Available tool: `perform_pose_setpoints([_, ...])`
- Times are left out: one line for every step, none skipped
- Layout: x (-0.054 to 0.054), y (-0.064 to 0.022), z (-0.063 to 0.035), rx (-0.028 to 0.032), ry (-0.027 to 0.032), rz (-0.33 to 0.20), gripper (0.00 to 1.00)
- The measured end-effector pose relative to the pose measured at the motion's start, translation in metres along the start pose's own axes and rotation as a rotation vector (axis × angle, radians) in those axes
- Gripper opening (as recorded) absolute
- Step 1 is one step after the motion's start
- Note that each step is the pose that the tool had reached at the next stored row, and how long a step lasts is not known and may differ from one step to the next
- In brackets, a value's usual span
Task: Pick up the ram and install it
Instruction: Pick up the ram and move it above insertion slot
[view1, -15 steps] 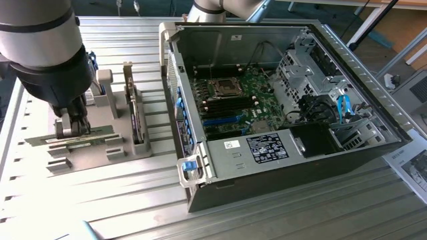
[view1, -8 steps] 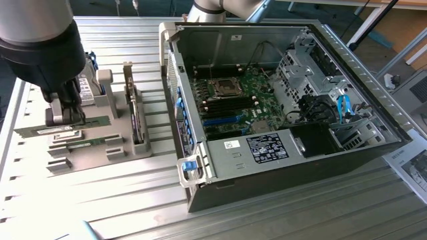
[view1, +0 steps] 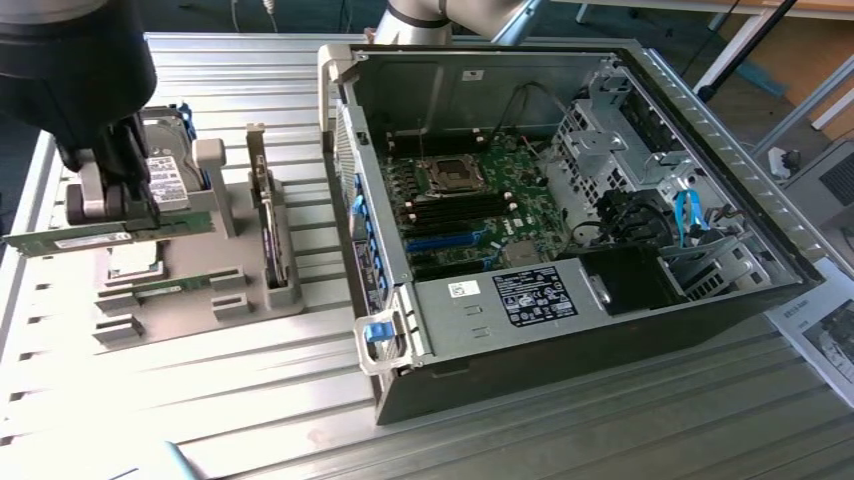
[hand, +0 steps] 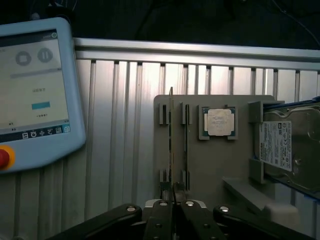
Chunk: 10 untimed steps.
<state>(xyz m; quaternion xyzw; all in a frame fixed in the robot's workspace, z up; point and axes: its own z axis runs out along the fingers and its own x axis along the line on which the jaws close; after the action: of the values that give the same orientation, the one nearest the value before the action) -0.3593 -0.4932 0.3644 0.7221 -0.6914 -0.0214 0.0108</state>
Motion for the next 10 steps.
perform_pose_setpoints([0.0, 0.0002, -0.0031, 0.0, 0.0, 0.0, 0.12])
perform_pose_setpoints([0.0, 0.0003, -0.0064, 0.0, 0.0, 0.0, 0.12])
perform_pose_setpoints([0.0, 0.0004, -0.0095, 0.0, 0.0, 0.0, 0.12])
perform_pose_setpoints([0.0, 0.0005, -0.0117, 0.0, 0.0, 0.0, 0.12])
perform_pose_setpoints([0.0, 0.0007, -0.016, 0.0, -0.0001, 0.0, 0.12])
perform_pose_setpoints([0.0, 0.0009, -0.0199, 0.0, 0.0, 0.0, 0.12])
perform_pose_setpoints([0.0, 0.001, -0.0213, -0.0001, 0.0, 0.0, 0.12])
perform_pose_setpoints([0.0, 0.001, -0.0221, 0.0, 0.0, 0.0, 0.12])
perform_pose_setpoints([0.0, 0.001, -0.0221, 0.0001, -0.0002, 0.0, 0.12])
perform_pose_setpoints([0.0, 0.001, -0.0222, 0.0001, -0.0001, 0.0, 0.12])
